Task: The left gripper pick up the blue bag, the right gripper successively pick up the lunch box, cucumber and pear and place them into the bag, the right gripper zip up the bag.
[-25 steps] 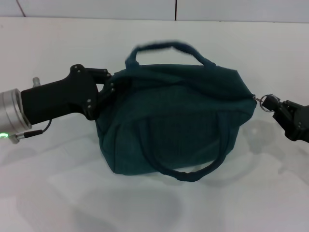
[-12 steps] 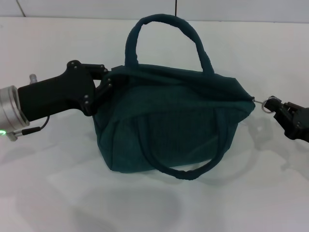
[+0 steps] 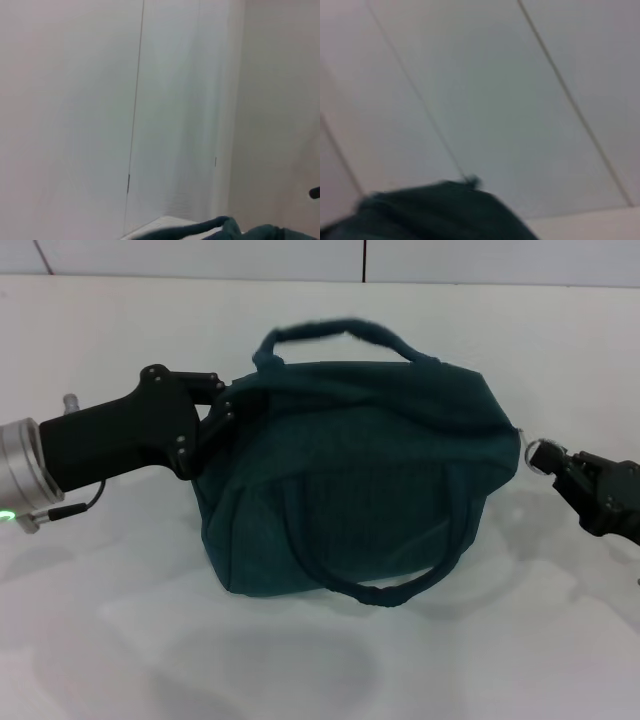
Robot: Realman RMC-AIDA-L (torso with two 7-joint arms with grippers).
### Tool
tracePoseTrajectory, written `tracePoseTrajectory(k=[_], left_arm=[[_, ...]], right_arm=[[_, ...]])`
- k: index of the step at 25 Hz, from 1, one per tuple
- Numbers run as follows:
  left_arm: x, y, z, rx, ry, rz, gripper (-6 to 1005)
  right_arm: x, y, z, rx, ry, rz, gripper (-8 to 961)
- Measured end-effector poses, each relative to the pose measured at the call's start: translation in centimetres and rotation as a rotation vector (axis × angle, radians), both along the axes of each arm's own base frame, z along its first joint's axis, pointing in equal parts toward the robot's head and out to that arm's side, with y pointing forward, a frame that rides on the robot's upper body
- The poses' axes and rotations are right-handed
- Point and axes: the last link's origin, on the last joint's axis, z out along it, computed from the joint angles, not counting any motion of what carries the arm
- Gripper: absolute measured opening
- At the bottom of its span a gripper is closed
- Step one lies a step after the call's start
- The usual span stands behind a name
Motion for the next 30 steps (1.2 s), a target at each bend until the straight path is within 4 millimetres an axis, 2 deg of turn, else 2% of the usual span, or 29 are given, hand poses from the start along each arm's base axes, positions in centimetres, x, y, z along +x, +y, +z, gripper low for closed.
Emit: tracePoseTrajectory(k=[4, 10, 16, 24, 26, 30], left_arm=[[0.0, -0.1, -0.2, -0.002, -0.012, 0.01, 49], [0.3, 0.4, 0.1, -0.05, -0.073, 0.077, 49], [1.0, 1.0, 0.6, -0.099, -0.092, 0.093, 240], [4.5, 1.4, 2.0, -0.164, -0.063, -0.024, 404], [5.7, 1.7, 1.8, -0.223, -0.014, -0.044, 445], [7.8, 2.8, 0.9, -0.312, 0.081, -0.036, 447]], right_arm=[[-1.1, -0.7, 1.0, 0.03, 0.077, 0.074, 12], [-0.5, -0.3, 1.5, -0.001, 0.08, 0.04, 13], [-0.1, -0.6, 1.6, -0.008, 0.077, 0.025, 13], [-0.2, -0.9, 0.7, -0.037, 0.057, 0.021, 13], [-0.2, -1.0, 0.5, -0.04, 0.056, 0.022, 13], [-0.2, -1.0, 0.4, -0.042, 0.056, 0.023, 13]])
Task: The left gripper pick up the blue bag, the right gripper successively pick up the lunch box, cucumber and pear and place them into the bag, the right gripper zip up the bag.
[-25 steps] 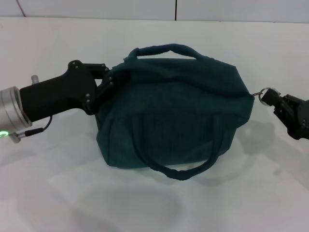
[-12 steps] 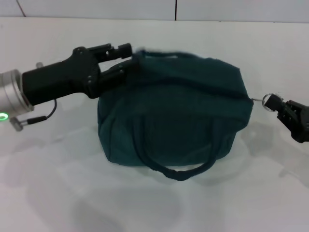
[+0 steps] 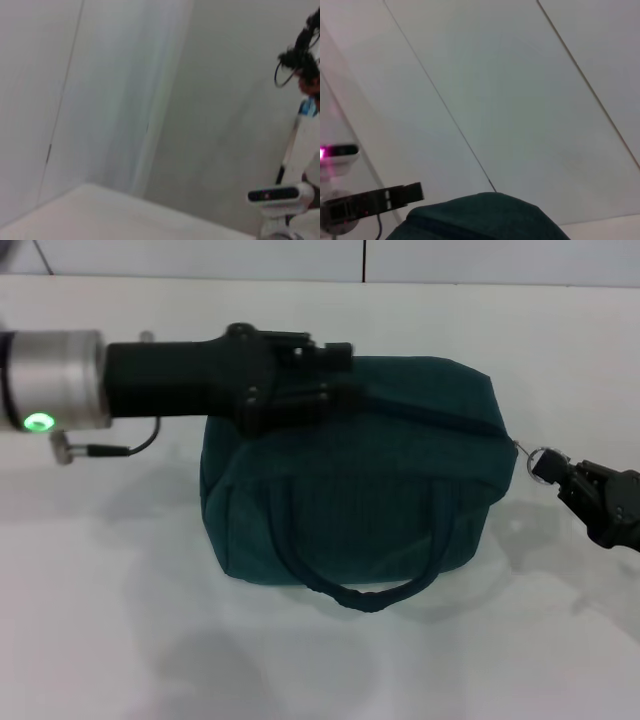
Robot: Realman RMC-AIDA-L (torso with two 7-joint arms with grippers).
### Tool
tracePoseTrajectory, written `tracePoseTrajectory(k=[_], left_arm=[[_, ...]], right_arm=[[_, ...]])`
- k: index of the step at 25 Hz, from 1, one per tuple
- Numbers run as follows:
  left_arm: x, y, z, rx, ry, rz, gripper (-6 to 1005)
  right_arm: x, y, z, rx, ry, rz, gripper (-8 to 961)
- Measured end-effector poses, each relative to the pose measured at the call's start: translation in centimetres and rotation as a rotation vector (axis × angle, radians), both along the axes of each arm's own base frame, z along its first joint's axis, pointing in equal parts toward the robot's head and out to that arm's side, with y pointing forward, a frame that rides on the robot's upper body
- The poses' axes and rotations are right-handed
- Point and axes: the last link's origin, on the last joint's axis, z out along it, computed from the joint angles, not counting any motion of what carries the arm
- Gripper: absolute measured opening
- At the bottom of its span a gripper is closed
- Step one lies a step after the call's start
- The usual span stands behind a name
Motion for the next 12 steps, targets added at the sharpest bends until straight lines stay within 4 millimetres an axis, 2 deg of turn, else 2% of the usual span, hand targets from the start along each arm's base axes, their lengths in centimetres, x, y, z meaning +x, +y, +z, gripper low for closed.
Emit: tracePoseTrajectory(k=[5, 9, 12], left_arm=[[1.8, 2.0, 0.2, 0.022, 0.107, 0.036, 444], [3.5, 3.0, 1.2, 0.028, 0.144, 0.038, 442], [4.0, 3.6, 1.4, -0.003, 0.235, 0.062, 441]], right_arm=[[0.0, -0.1, 0.0, -0.001, 0.002, 0.003, 13], [0.0, -0.4, -0.2, -0.009, 0.003, 0.005, 13], [0.1, -0.6, -0.2, -0.012, 0.003, 0.003, 13]])
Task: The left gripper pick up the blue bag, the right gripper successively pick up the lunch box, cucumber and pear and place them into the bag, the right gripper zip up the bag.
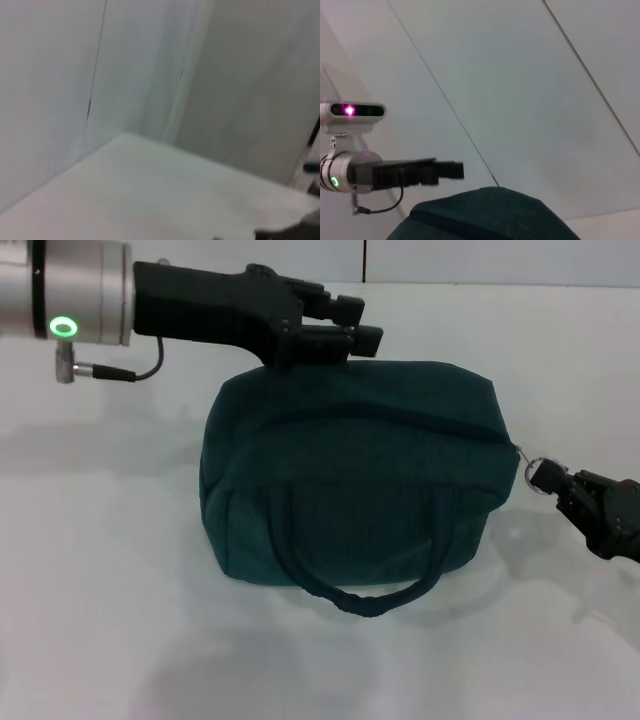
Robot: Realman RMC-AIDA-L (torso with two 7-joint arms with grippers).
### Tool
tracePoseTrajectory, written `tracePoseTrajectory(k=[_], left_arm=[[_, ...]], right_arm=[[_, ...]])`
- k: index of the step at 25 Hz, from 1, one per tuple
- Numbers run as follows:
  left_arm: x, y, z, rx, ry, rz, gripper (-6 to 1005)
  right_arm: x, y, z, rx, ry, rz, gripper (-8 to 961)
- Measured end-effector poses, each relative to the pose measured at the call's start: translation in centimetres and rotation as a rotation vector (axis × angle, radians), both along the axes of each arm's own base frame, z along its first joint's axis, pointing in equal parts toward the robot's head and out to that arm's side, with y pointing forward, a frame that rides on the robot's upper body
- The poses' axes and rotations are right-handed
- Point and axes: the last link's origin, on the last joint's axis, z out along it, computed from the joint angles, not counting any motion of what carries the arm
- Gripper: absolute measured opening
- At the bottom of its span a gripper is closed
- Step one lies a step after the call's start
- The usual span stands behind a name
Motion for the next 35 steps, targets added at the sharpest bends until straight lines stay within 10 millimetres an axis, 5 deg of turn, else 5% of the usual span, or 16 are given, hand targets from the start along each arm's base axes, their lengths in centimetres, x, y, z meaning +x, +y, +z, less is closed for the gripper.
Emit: tracePoseTrajectory(k=[19, 27, 35], left_arm=[[0.3, 0.2, -1.2, -0.114, 0.198, 0.067, 432], [1.1, 0.1, -1.5, -0.181, 0.251, 0.069, 148], [1.5, 0.3, -1.0, -0.152, 0.214, 0.051, 143]], right_arm=[[0.1, -0.3, 0.2, 0.019, 0.008, 0.006, 13], [0.0, -0.2, 0.3, 0.023, 0.01, 0.007, 13], [0.2, -0.5, 0.4, 0.034, 0.011, 0.004, 13]])
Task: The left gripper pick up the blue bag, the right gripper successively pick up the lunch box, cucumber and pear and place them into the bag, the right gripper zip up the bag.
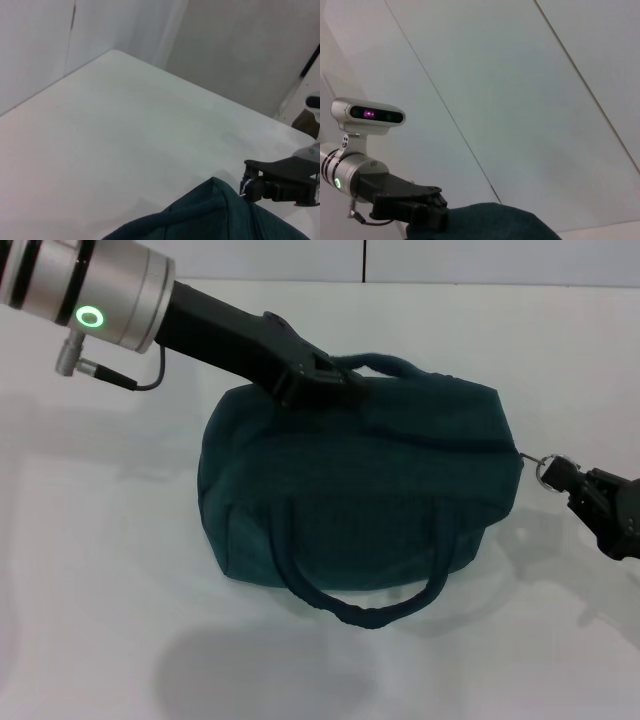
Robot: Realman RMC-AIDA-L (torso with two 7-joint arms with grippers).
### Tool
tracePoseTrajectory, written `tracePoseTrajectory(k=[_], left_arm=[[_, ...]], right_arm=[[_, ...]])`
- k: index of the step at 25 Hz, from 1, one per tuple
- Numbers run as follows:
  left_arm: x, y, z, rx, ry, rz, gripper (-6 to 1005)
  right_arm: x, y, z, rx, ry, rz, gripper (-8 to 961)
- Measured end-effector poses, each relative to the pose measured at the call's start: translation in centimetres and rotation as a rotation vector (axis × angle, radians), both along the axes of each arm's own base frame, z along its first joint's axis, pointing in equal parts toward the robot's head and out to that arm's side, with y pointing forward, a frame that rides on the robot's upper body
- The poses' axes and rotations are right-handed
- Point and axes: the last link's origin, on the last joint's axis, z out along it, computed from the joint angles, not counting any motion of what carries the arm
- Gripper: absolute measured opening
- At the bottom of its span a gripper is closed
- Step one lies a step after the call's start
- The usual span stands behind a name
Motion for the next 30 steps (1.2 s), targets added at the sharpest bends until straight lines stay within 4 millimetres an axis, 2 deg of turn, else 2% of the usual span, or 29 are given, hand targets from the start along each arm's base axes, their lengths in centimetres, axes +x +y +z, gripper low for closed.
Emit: tracePoseTrajectory(k=[9, 20, 30], left_arm=[[-0.5, 0.0, 0.6, 0.008, -0.001, 0.016, 56], [-0.9, -0.2, 1.6, 0.0, -0.019, 0.02, 47], [-1.2, -0.2, 1.8, 0.003, -0.029, 0.03, 51]], right_arm=[[0.5, -0.1, 0.1, 0.021, -0.016, -0.02, 14], [1.3, 0.8, -0.6, 0.018, -0.087, -0.073, 14], [1.2, 1.6, -1.0, 0.009, -0.114, -0.08, 14]])
